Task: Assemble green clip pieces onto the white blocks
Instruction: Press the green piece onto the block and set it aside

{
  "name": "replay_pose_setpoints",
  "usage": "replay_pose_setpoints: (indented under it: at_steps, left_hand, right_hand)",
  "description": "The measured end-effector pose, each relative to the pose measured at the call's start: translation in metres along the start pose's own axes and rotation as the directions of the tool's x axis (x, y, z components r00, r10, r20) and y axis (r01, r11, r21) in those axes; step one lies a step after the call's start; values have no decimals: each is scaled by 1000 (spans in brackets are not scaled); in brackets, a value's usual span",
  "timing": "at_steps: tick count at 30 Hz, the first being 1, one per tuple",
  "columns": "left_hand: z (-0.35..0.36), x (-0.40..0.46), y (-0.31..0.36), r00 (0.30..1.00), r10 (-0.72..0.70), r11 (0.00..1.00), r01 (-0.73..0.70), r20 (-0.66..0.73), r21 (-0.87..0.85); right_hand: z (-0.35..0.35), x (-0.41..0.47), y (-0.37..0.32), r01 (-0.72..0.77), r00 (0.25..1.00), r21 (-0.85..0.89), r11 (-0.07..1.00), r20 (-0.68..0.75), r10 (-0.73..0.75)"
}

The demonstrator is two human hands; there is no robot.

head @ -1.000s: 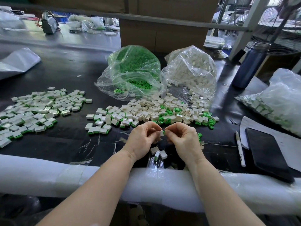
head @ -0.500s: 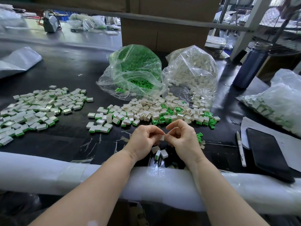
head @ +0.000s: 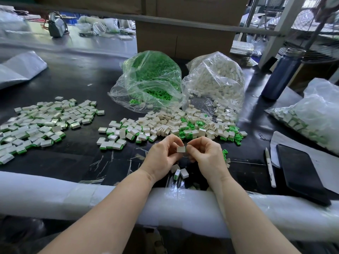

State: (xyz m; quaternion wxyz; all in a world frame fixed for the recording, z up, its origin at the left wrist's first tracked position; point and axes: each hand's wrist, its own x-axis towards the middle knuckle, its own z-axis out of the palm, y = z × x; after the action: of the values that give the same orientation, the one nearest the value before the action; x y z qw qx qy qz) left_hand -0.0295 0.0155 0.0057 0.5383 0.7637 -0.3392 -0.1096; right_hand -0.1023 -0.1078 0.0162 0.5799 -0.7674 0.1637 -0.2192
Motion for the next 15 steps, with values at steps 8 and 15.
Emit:
replay_pose_setpoints:
  at_steps: [8, 15]
  left_hand:
    - [-2, 4, -4, 997, -71, 994, 69, -31, -83]
    - [-2, 3, 0, 993, -111, 989, 114, 28, -92]
  right_hand:
    - [-2, -3, -1, -36, 998, 91, 995, 45, 32]
    - [2, -1, 0, -86, 996, -3, 996, 34, 87]
